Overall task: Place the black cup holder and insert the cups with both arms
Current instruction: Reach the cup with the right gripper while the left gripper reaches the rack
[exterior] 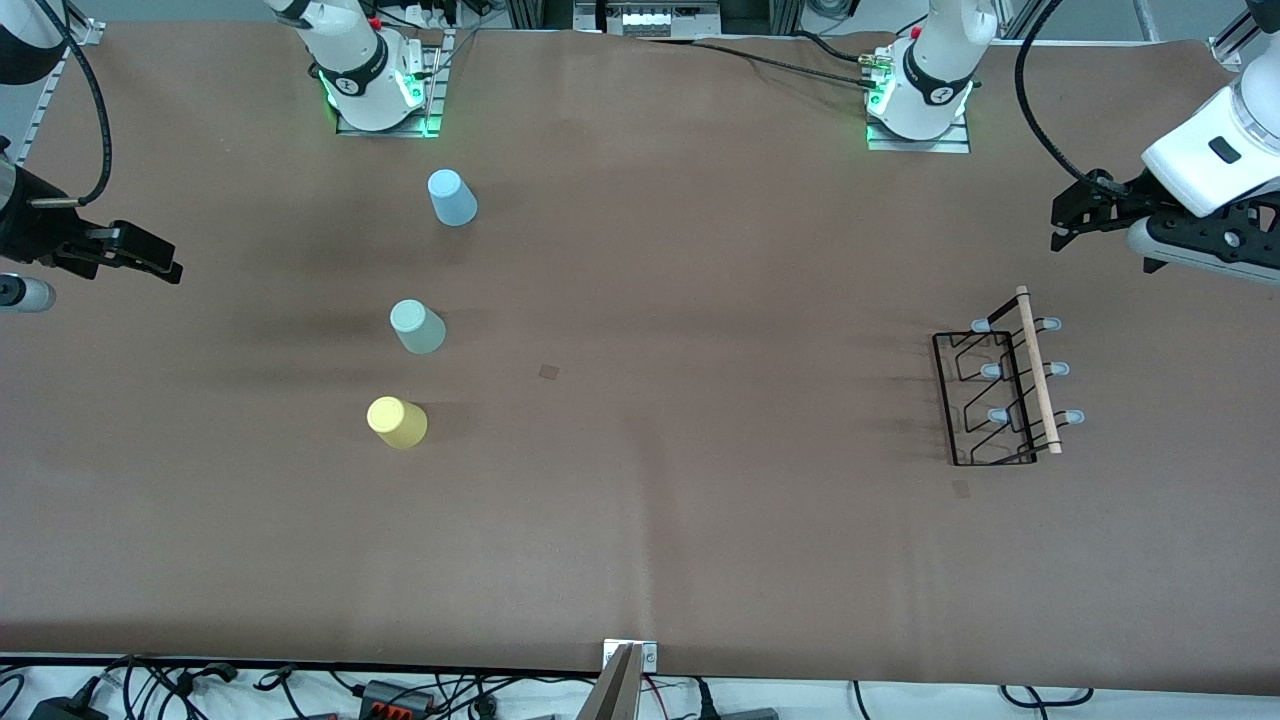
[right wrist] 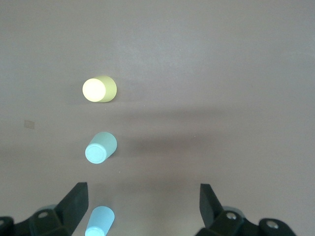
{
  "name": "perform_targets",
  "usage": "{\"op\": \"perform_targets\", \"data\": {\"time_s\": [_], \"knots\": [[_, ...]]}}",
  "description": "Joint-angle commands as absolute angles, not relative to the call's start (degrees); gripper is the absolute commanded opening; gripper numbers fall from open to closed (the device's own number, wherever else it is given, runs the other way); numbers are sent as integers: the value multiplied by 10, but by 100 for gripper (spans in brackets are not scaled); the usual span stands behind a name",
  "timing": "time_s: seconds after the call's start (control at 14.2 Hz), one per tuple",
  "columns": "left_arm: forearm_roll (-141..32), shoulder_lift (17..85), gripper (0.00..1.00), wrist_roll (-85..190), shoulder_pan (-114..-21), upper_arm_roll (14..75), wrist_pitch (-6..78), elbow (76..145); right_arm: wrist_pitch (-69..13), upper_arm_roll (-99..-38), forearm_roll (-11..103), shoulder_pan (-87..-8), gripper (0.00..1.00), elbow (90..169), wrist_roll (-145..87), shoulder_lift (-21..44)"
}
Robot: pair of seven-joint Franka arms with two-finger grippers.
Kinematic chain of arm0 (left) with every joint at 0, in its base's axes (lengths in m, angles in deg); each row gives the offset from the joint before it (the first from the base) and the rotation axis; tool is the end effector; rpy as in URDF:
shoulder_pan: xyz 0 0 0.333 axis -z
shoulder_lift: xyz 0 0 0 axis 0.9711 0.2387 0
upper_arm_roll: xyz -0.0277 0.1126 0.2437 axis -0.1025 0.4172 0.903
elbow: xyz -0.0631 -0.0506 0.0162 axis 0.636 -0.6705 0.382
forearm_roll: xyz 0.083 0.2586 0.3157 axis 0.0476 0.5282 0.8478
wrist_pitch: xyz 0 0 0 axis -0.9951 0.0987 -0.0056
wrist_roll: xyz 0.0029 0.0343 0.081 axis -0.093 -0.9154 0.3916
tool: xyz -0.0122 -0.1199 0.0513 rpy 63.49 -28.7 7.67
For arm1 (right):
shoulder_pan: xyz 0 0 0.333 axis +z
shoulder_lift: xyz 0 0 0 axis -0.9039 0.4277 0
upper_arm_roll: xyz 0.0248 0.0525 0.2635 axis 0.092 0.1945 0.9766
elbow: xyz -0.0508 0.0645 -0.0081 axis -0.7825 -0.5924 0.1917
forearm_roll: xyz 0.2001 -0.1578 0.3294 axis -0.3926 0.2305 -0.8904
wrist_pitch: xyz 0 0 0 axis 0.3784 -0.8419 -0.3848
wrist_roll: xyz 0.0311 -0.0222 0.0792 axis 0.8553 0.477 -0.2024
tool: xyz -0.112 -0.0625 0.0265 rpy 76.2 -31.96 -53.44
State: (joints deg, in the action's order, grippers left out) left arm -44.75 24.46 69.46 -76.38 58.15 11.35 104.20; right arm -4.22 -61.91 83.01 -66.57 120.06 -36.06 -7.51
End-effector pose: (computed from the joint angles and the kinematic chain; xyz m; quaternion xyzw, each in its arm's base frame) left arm 0.5758 -0.0434 0.5416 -0.9914 0.1308 -0.0025 0.0072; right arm 0.6001 -0.0095 0.5107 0.9994 -0.0235 -0.0242 0.0030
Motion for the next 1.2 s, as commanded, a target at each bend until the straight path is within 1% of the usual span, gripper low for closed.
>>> {"op": "perform_targets", "data": {"time_s": [0.0,0.35,0.56,0.7,0.77,0.84,0.91,1.05,1.12], "knots": [[-445,253,100,699,-763,580,110,1028,-26,-618,830,-666,100,1190,-367,-72],[-445,253,100,699,-763,580,110,1028,-26,-617,831,-665,100,1188,-364,-72],[-445,253,100,699,-764,580,110,1028,-5,-616,831,-661,100,1191,-364,-71],[-444,253,100,699,-764,580,110,1028,-2,-616,831,-660,100,1193,-359,-44],[-442,254,100,700,-766,580,111,1027,16,-616,830,-659,100,1194,-346,-30],[-439,260,100,701,-767,580,111,1025,52,-616,824,-661,100,1194,-333,-22],[-438,265,100,701,-767,582,110,1023,62,-617,816,-661,100,1195,-329,-19],[-439,280,100,702,-771,587,102,1022,44,-616,815,-656,100,1230,-339,-24],[-441,289,100,704,-779,588,101,1023,8,-616,815,-656,100,1264,-341,-33]]}}
